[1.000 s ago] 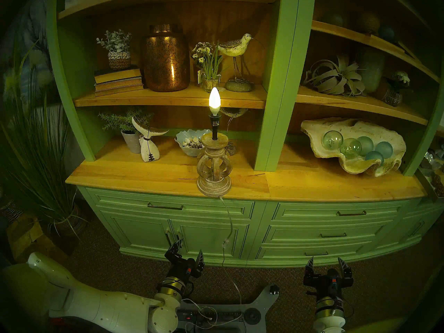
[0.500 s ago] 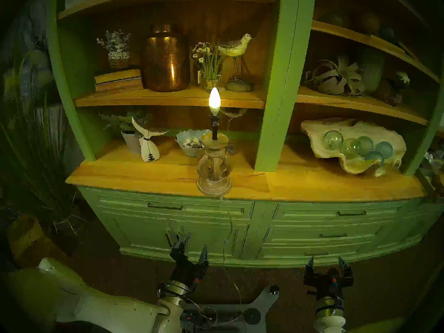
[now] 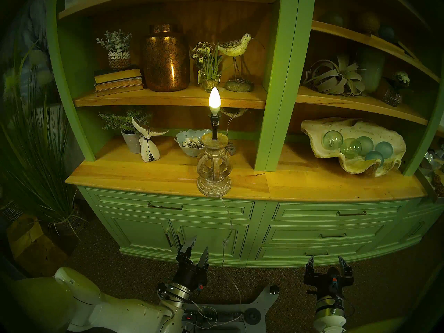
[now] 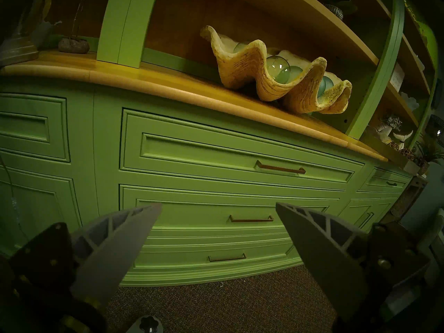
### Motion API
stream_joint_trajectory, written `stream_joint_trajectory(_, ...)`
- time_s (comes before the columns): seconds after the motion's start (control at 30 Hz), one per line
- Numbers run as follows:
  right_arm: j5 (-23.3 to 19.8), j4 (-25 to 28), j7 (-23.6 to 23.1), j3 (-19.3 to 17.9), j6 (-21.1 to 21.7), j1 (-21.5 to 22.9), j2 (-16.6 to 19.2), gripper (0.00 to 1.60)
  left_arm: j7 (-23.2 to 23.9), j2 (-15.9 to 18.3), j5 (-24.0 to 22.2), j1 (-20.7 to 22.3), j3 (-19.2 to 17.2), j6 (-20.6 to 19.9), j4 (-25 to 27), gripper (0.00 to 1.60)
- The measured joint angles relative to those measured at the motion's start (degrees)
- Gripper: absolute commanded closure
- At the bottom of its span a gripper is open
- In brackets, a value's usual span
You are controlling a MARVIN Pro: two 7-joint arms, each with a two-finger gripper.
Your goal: Grab cable and switch light on
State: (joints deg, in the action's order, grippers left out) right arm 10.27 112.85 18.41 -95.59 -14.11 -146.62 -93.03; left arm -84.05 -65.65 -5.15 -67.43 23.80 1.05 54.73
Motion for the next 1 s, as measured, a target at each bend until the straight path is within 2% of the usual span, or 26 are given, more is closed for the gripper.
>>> stream_joint_trajectory(0.3, 0.1, 0.1, 0.0, 0.0, 0.0, -0.1, 0.0, 0.0, 0.0, -1.6, 2.9, -0.8, -3.1, -3.1, -1.1, 0.0)
stream_joint_trajectory(0.53, 0.1, 0.2, 0.0, 0.0, 0.0, -0.3, 0.0, 0.0, 0.0, -1.3, 6.7, -0.5, -6.1, -8.4, 3.2, 0.0)
stream_joint_trajectory(0.77, 0.1, 0.3, 0.0, 0.0, 0.0, -0.4, 0.0, 0.0, 0.0, 1.9, 10.0, -1.7, -10.9, -15.9, 9.8, 0.0)
stream_joint_trajectory(1.0, 0.2, 0.4, 0.1, 0.0, 0.0, -0.5, 0.0, 0.0, 0.0, 6.9, 12.2, -3.8, -13.7, -21.9, 16.1, 0.0)
